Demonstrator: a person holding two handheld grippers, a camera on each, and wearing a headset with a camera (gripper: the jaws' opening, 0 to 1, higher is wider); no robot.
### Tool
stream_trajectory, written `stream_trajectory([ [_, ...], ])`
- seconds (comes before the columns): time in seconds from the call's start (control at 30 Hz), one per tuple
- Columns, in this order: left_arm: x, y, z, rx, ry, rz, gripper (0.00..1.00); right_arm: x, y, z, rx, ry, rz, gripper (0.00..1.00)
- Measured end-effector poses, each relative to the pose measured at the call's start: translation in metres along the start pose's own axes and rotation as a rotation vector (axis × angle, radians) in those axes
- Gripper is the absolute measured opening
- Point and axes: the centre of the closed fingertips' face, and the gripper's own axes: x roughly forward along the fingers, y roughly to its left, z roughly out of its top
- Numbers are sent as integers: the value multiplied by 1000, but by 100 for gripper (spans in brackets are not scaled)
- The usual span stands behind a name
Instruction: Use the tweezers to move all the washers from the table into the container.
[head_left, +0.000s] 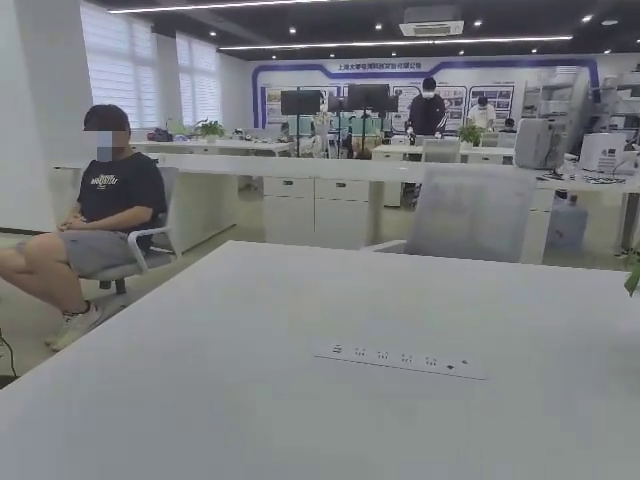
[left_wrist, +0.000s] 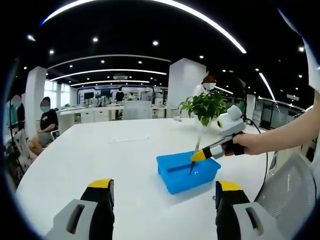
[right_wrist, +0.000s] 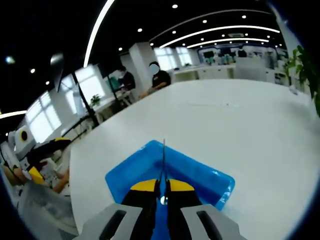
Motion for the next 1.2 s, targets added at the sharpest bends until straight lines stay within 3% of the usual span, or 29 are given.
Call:
stream_trajectory([
  [0.37, 0, -1, -2, 6, 14, -3, 84, 0, 4, -4, -48, 12, -1, 4],
  [0.53, 0, -1, -2, 5, 14, -4, 84, -8, 12, 2, -83, -19, 2, 4],
  [0.63, 0, -1, -2, 6, 13, -4, 84, -16, 22, 14, -84, -75, 31, 4],
  [0.97, 0, -2, -2, 6, 13, -5, 84, -46, 62, 31, -93, -164, 111, 4],
  [1.2, 0, -3, -2, 7, 14, -9, 84, -56, 84, 15, -108, -132, 172, 4],
])
